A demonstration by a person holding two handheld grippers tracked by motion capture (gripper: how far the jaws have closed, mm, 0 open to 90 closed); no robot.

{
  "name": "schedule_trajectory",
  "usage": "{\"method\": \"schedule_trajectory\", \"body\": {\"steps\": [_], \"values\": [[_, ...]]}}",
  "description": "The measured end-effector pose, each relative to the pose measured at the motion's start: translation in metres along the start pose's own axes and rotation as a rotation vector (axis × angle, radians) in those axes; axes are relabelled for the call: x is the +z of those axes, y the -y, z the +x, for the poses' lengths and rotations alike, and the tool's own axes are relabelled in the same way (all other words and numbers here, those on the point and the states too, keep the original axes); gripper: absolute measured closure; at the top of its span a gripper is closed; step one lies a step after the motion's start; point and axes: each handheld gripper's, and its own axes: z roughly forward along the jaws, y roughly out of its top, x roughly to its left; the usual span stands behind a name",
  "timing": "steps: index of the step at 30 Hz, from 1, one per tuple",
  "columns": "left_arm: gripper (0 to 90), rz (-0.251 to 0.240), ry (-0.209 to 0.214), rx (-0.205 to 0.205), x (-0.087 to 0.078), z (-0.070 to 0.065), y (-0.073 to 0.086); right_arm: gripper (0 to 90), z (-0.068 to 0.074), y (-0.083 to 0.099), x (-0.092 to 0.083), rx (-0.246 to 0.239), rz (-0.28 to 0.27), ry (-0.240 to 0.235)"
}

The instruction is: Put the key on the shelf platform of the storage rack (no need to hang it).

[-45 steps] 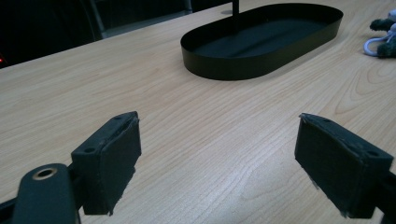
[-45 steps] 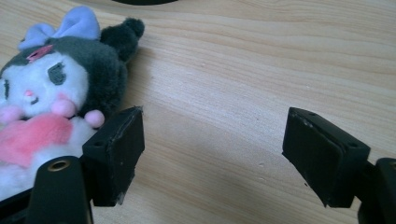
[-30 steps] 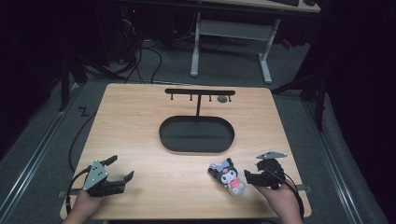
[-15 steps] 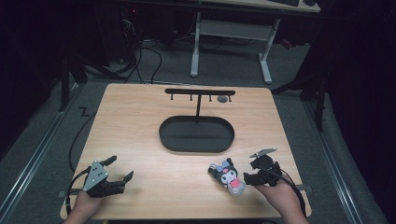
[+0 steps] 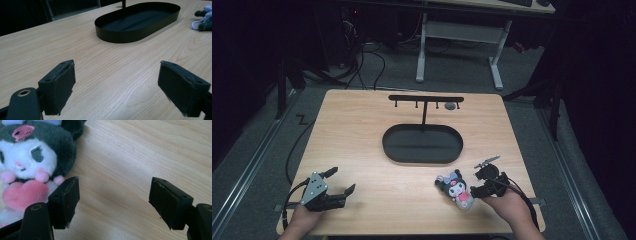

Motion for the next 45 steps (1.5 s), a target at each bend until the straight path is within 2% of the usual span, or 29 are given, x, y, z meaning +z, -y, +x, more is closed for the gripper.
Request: {"method": "schedule_trajectory", "body": {"steps": [7,14,25,26,28,29,36,43,45], "values": [[15.4,0.0,-0.007,-0.001,0.0,0.0,0.0,23.5,0.001,0.001,-0.017,-0.021,0.014,-0.017],[15.4,0.0,-0.01,0.003,0.0,-0.001,0.0,21.9,0.004,-0.001,-0.025,-0.025,0.007,-0.036],[15.4,-0.002,-0.009,0.0,-0.001,0.0,0.0,19.4,0.031,-0.016,-0.038,-0.063,-0.018,-0.064],[15.4,-0.002,-0.009,0.0,-0.001,0.0,0.0,16.8,0.037,-0.018,-0.038,-0.076,-0.014,-0.077],[15.4,-0.003,-0.01,0.0,0.0,-0.001,0.0,15.8,0.04,-0.018,-0.037,-0.078,-0.012,-0.077],[15.4,-0.004,-0.009,0.001,0.0,-0.001,0.0,15.8,0.045,-0.017,-0.034,-0.084,0.0,-0.092],[15.4,-0.001,-0.007,0.001,0.0,0.0,0.0,16.1,0.058,-0.013,-0.019,-0.105,0.034,-0.109],[15.4,-0.001,-0.006,0.003,0.0,-0.001,0.0,16.5,0.063,-0.009,-0.006,-0.119,0.057,-0.117],[15.4,-0.001,-0.005,0.003,0.0,-0.001,0.0,16.6,0.064,-0.008,-0.005,-0.109,0.064,-0.118]]}}
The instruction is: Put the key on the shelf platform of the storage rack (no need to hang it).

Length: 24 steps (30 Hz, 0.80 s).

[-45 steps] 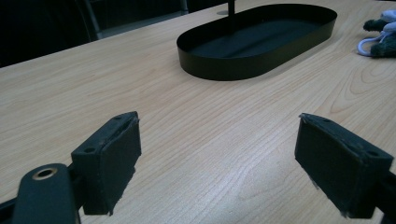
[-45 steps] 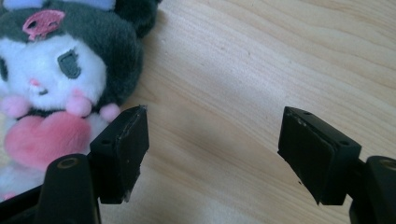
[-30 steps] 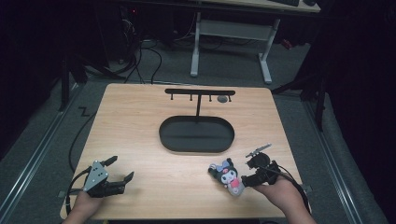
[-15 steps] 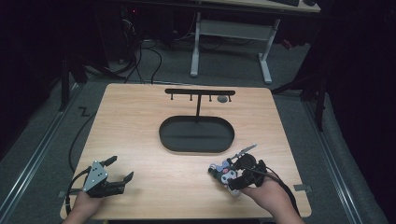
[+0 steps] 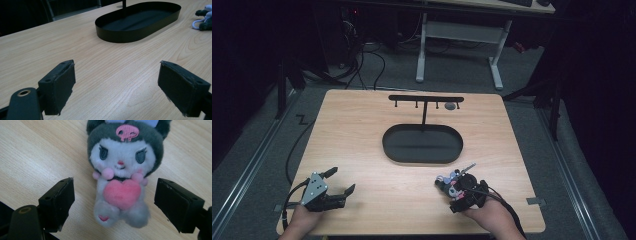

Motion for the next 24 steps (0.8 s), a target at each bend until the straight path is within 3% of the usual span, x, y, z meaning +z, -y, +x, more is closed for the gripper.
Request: {"method": "schedule_trajectory", "body": {"steps": [3,7,18,24], "values": [[15.4,0.0,0.001,0.0,0.0,0.0,0.0,16.6,0.0,0.002,0.004,-0.019,-0.003,0.001],[15.4,0.001,0.002,-0.001,0.0,0.0,0.0,17.0,0.002,0.004,0.009,-0.01,0.007,0.001],[15.4,0.001,0.002,-0.001,0.0,0.0,0.0,26.9,0.001,0.007,0.014,-0.018,0.011,0.007],[15.4,0.001,0.003,0.0,0.0,0.0,0.0,33.7,0.0,0.009,0.014,0.007,0.009,0.011]]}}
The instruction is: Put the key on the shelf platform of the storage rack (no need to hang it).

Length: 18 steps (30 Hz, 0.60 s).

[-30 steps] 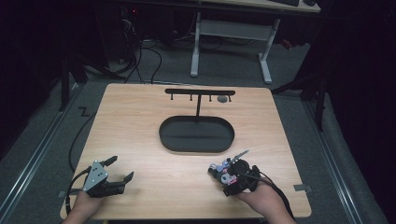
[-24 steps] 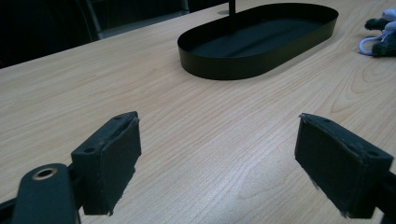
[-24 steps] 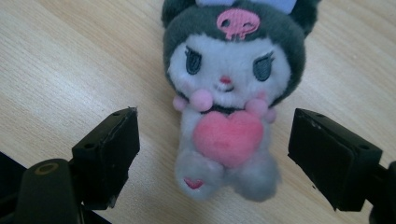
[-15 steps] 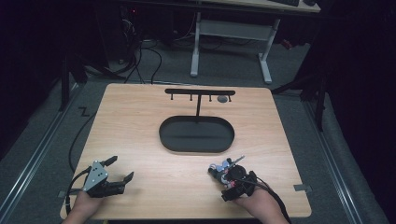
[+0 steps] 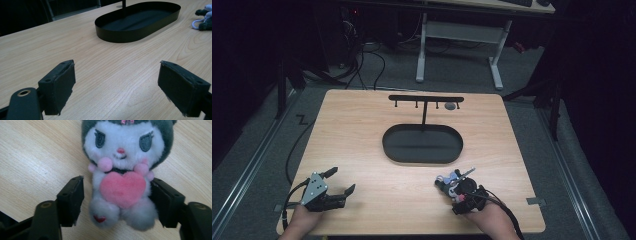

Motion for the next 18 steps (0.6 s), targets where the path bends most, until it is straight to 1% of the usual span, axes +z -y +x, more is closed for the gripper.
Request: {"method": "schedule_trajectory", "body": {"steps": [1,3,4,5,7,9,13,17,18], "values": [[15.4,0.0,0.0,0.0,0.0,0.0,0.0,35.1,-0.001,0.0,0.0,-0.009,-0.001,0.003],[15.4,0.0,0.0,-0.001,0.0,0.0,0.0,37.5,-0.002,0.001,0.001,-0.011,-0.002,0.003],[15.4,0.0,0.001,0.0,0.0,0.0,0.0,40.0,-0.003,0.001,0.002,-0.01,0.006,-0.001],[15.4,0.0,0.001,0.0,0.0,0.0,0.0,40.0,-0.003,0.001,0.002,-0.01,0.006,-0.001],[15.4,0.0,0.0,-0.001,0.0,0.0,0.0,43.4,-0.002,0.001,0.004,-0.02,0.008,0.009],[15.4,0.0,0.001,0.0,0.0,0.0,0.0,45.4,-0.001,0.001,0.004,-0.021,0.004,0.014],[15.4,0.0,0.0,0.0,0.0,0.0,0.0,47.2,-0.001,0.001,0.002,-0.022,0.0,0.015],[15.4,0.0,0.0,0.0,0.0,0.0,0.0,47.8,-0.003,-0.001,-0.004,-0.012,-0.017,0.014],[15.4,0.0,0.001,0.0,0.0,0.0,0.0,47.8,-0.004,-0.003,-0.008,-0.017,-0.026,0.019]]}}
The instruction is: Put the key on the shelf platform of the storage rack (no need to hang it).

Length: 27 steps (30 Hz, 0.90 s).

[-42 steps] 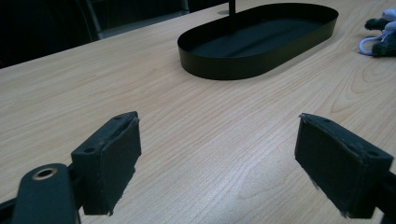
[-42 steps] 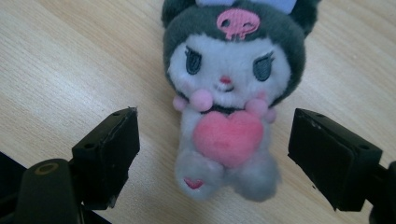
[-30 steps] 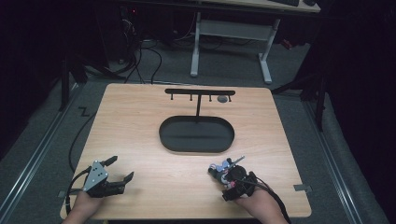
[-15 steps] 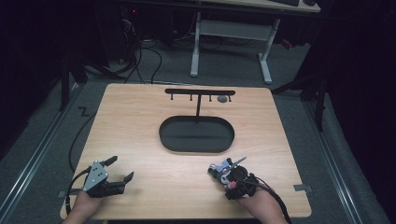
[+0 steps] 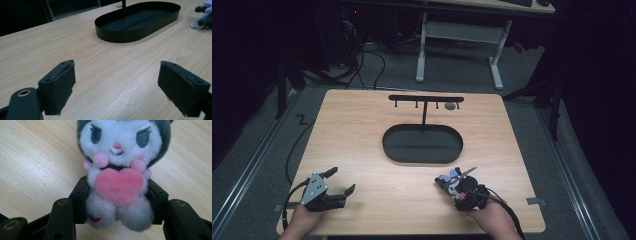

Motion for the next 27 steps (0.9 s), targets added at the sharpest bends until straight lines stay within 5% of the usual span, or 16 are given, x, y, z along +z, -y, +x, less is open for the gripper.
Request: {"method": "schedule_trajectory", "body": {"steps": [3,4,6,27], "values": [[15.4,0.0,0.0,0.0,0.0,0.0,0.0,47.9,-0.002,-0.001,-0.004,0.0,-0.01,-0.001],[15.4,0.0,0.0,0.0,0.0,0.0,0.0,47.8,0.0,-0.001,-0.007,0.054,0.002,0.001],[15.4,0.0,0.0,0.0,0.0,0.0,0.0,47.9,-0.003,-0.002,-0.011,0.015,-0.014,0.003],[15.4,-0.007,-0.014,0.002,-0.001,-0.001,0.001,48.6,-0.019,-0.019,-0.034,0.019,-0.084,-0.015]]}}
